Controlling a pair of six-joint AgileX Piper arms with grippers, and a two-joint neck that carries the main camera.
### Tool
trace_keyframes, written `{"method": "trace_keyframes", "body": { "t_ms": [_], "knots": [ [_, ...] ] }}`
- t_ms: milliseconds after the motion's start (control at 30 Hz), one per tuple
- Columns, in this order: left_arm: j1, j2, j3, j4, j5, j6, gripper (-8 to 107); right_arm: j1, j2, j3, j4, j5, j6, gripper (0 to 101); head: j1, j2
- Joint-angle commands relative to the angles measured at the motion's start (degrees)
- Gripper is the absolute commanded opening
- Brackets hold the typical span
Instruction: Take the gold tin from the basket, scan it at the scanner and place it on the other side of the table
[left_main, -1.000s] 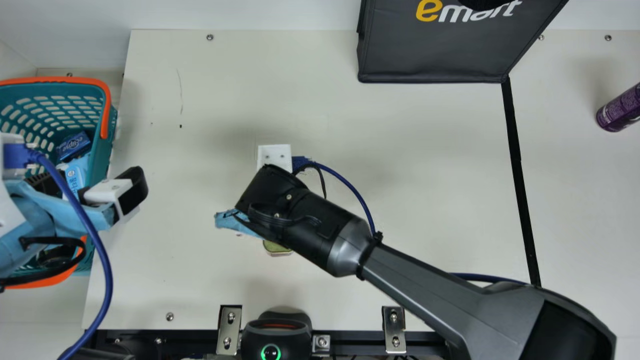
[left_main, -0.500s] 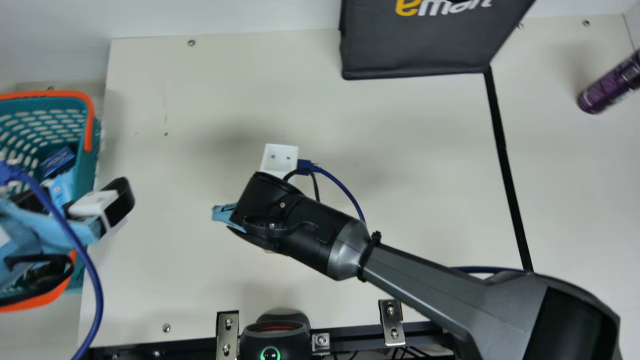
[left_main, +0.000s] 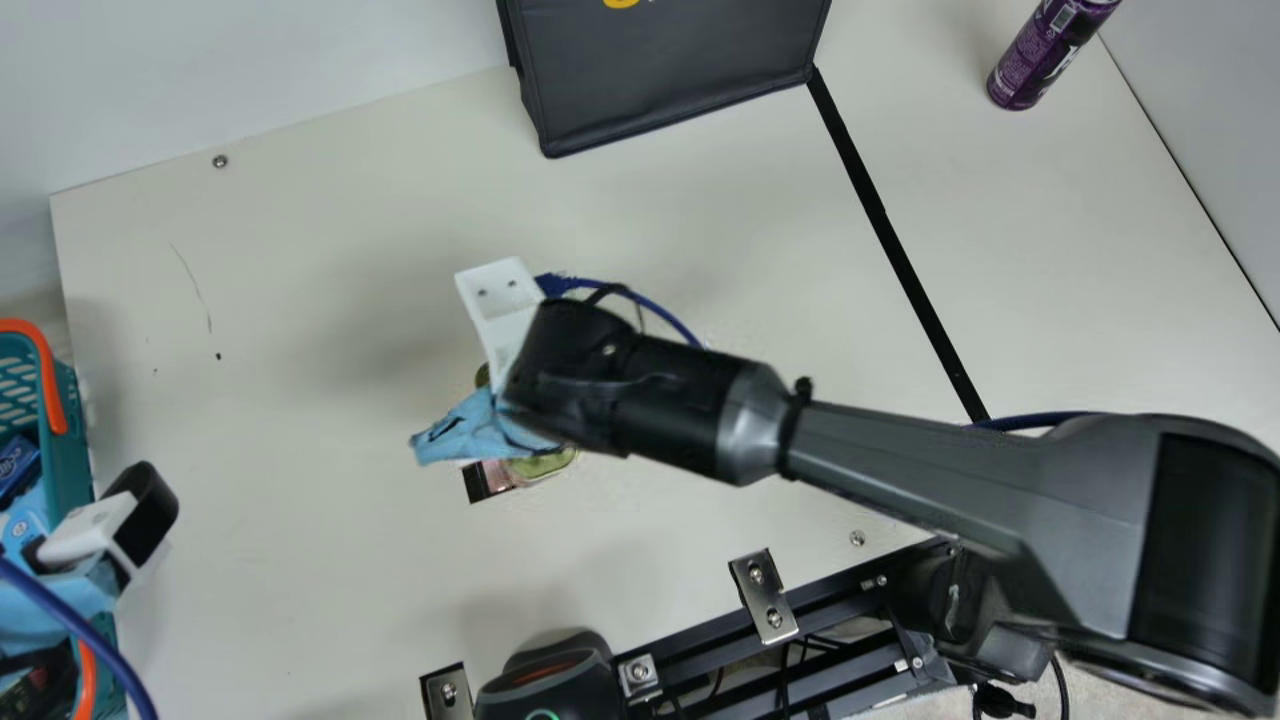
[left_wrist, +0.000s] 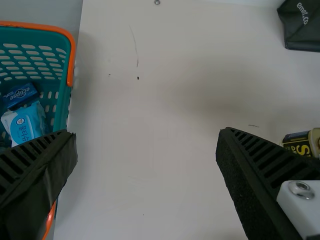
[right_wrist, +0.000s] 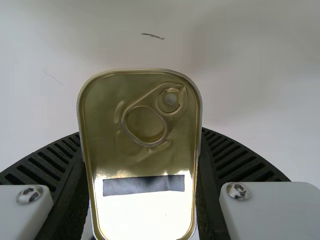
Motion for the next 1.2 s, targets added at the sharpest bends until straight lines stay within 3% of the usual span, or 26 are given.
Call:
{"method": "trace_keyframes", "body": {
  "t_ms": [0,233,500,867,1167],
  "knots": [
    [0.00,0.00,0.00,0.00,0.00,0.00,90,-3.04,-2.47,3.25,2.10,-1.91,-12.33,0,-1.66,-0.13],
    [0.00,0.00,0.00,0.00,0.00,0.00,90,-12.50,-8.91,9.92,8.67,-3.94,-31.64,0,-1.66,-0.13],
    [0.00,0.00,0.00,0.00,0.00,0.00,90,-27.16,-14.45,14.49,15.31,-2.28,-50.94,0,-1.66,-0.13],
    [0.00,0.00,0.00,0.00,0.00,0.00,90,-49.76,-15.40,15.64,21.38,1.42,-71.82,0,-1.66,-0.13],
    [0.00,0.00,0.00,0.00,0.00,0.00,90,-63.17,-12.04,14.61,21.38,1.36,-81.59,0,-1.66,-0.13]
  ]
}}
